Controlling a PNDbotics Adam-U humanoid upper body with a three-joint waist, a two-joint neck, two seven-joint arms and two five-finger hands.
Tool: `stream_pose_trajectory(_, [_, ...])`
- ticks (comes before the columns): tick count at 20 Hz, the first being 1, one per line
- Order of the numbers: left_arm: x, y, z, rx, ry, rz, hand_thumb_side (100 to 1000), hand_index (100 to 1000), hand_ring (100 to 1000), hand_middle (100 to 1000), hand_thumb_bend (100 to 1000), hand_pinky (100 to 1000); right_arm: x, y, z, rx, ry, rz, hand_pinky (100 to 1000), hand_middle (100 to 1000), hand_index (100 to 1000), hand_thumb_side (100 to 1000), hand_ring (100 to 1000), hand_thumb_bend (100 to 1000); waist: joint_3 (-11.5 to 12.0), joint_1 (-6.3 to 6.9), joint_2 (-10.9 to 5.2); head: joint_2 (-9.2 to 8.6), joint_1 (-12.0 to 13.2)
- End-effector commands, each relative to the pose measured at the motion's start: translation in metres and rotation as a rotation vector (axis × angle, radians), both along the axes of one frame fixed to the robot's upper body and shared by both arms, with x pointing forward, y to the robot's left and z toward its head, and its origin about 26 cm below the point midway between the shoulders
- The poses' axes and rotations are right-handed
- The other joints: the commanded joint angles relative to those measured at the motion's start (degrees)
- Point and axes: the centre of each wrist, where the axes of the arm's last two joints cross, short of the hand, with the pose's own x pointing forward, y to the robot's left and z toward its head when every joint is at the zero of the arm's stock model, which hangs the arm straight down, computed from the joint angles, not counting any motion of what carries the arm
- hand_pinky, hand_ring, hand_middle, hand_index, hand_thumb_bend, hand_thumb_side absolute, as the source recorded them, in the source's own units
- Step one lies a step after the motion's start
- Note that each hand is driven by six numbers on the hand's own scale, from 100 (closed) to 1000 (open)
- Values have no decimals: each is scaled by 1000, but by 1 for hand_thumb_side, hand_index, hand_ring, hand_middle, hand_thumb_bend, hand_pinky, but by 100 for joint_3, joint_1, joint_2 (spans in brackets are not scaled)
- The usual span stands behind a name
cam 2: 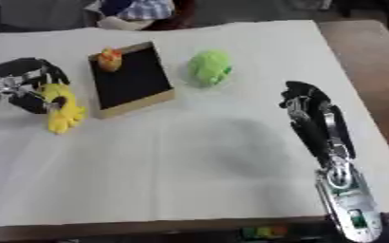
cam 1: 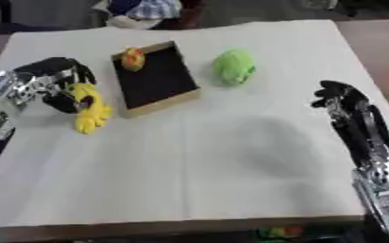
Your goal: Pick up objects on the table and place them in the box.
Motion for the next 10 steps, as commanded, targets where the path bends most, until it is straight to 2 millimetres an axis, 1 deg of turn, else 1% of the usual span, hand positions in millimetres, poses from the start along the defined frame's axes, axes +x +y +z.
stream_pose_trajectory(1, [-2,4,38,-1,-93,-4,118,761,498,535,143,566,1,-3,6,-14,-20,-8,781,633,775,720,618,100,-7,59,-179,-14,-23])
stream_pose_trajectory(3, [-1,0,50,-13,-123,-9,117,761,498,535,140,570,1,-3,5,-15,-18,-7,781,633,775,720,618,100,-10,59,-186,-14,-28])
stream_pose_trajectory(4, [0,-3,54,-17,-133,-12,175,762,499,535,104,576,1,-3,5,-15,-17,-6,781,633,775,718,618,100,-12,60,-190,-14,-26])
stream_pose_trajectory(5, [2,-7,58,-22,-142,-15,116,762,499,535,138,576,1,-3,5,-15,-16,-5,781,633,775,721,618,100,-14,61,-194,-14,-22])
stream_pose_trajectory(7, [9,-16,60,-24,-148,-25,116,764,503,538,146,581,0,-2,4,-15,-13,-2,781,633,775,721,618,100,-32,61,-205,-14,-21])
stream_pose_trajectory(10, [20,-32,57,-25,-137,-44,121,768,504,541,130,586,0,-2,3,-14,-10,0,781,633,775,721,618,100,-64,46,-221,-14,-11])
